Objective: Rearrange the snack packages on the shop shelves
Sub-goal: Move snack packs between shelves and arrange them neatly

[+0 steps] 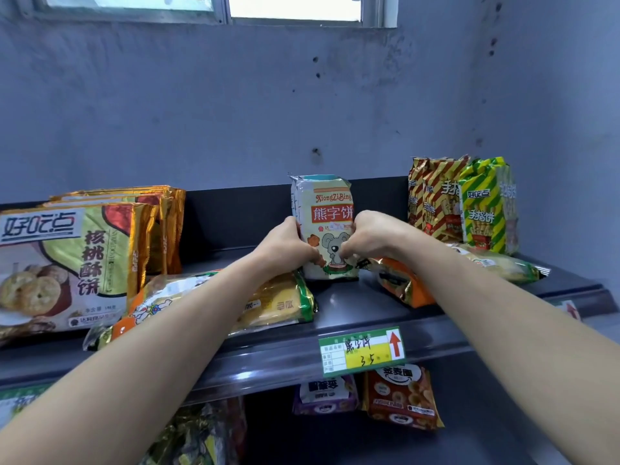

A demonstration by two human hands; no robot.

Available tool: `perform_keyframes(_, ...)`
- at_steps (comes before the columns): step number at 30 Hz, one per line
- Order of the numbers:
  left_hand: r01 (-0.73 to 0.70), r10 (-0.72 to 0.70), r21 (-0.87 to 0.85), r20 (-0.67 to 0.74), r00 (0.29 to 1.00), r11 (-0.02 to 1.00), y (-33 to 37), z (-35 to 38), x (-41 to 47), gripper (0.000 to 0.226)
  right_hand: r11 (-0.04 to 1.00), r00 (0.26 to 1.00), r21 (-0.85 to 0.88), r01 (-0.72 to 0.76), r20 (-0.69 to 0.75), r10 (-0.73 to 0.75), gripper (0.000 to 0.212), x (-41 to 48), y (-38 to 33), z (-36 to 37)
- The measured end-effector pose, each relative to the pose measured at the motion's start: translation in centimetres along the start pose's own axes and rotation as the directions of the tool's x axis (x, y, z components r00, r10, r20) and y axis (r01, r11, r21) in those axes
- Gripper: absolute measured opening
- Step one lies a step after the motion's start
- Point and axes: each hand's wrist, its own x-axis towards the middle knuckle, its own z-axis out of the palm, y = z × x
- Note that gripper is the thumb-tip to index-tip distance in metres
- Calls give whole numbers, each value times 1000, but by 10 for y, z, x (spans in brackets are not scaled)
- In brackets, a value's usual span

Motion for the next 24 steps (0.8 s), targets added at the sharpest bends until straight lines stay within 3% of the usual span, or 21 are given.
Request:
perform_keyframes(4,-16,17,23,-21,1000,1000,2,0,-3,46,999,993,44,-12,-114,17,31,1,2,9)
perform_keyframes(9,-30,39,85,-99,994,996,4,-1,-10,37,1000,974,27,-5,-225,11,33,-4,2,9)
perform_keyframes(15,-99,150,166,-330,932,981,19,-9,-31,29,986,851,-82,146,-497,-167,34,-27,-12,13)
perform_keyframes(19,-178,238,182,-396,887,967,30,-15,-59,19,959,846,3,285,-472,-250,25,-48,-20,21)
perform_keyframes(24,-182,249,205,-377,892,962,30,-16,-97,14,928,864,75,365,-398,-307,16,-69,-26,31)
